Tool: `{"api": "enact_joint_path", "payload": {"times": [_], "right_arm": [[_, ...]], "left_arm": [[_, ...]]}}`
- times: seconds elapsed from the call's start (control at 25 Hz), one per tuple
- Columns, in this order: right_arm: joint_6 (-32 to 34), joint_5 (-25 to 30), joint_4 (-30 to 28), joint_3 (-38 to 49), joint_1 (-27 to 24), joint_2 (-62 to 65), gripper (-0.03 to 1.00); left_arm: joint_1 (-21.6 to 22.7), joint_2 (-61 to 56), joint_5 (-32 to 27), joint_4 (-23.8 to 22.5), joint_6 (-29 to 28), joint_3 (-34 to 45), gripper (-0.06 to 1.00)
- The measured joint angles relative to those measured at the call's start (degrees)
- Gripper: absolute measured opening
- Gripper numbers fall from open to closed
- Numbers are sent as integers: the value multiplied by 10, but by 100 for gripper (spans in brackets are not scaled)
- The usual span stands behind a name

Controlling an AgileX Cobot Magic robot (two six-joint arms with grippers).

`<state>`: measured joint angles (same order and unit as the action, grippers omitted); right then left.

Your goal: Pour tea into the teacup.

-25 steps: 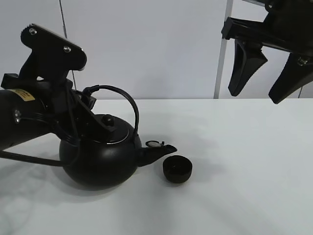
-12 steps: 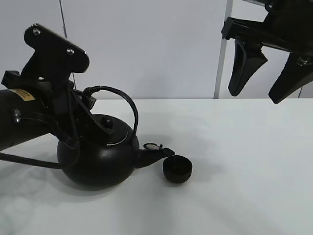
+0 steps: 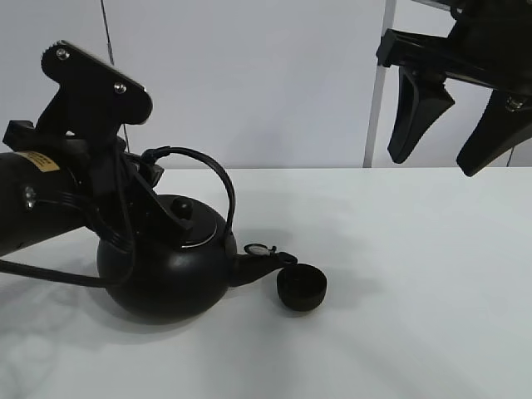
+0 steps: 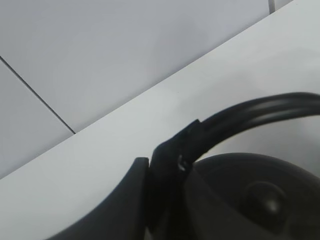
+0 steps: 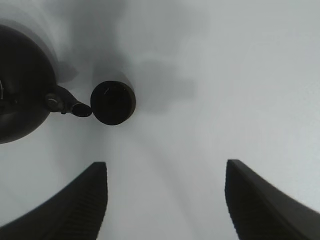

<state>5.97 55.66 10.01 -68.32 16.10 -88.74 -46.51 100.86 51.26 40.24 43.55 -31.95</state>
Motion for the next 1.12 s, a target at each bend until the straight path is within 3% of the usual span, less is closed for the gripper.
{"api": "enact_joint_path", "payload": {"times": [0.96,1.12], "right_arm": [[0,1,-1,0,0,0,46],[0,1,-1,0,0,0,46]], "left_arm": [[0,0,-12,0,17,0,11],[0,0,-12,7,-8,0,11]]}}
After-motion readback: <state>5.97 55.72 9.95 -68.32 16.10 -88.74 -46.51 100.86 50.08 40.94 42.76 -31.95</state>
